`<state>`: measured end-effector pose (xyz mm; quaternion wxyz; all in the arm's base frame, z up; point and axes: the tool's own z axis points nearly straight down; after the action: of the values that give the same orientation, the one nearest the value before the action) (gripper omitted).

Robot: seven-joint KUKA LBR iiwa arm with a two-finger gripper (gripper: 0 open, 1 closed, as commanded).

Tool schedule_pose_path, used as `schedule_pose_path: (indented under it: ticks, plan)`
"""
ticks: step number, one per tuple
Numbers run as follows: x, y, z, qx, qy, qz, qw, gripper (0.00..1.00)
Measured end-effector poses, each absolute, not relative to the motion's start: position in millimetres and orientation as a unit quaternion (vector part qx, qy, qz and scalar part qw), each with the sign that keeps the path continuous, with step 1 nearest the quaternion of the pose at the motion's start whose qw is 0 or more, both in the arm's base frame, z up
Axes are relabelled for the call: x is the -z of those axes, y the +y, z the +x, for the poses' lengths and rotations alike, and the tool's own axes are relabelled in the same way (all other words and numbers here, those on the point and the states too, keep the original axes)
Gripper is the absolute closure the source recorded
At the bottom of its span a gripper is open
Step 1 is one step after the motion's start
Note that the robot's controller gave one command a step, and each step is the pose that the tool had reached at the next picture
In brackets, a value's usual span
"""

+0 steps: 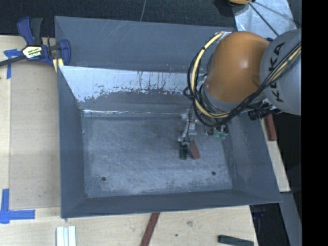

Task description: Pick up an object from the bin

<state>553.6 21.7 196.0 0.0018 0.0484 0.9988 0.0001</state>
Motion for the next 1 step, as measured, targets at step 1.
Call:
schedule_pose_path:
  ticks: [1]
  plan:
    - [-195.9, 21.8, 553.5, 0.0, 0.999, 0.048, 0.002, 1.0]
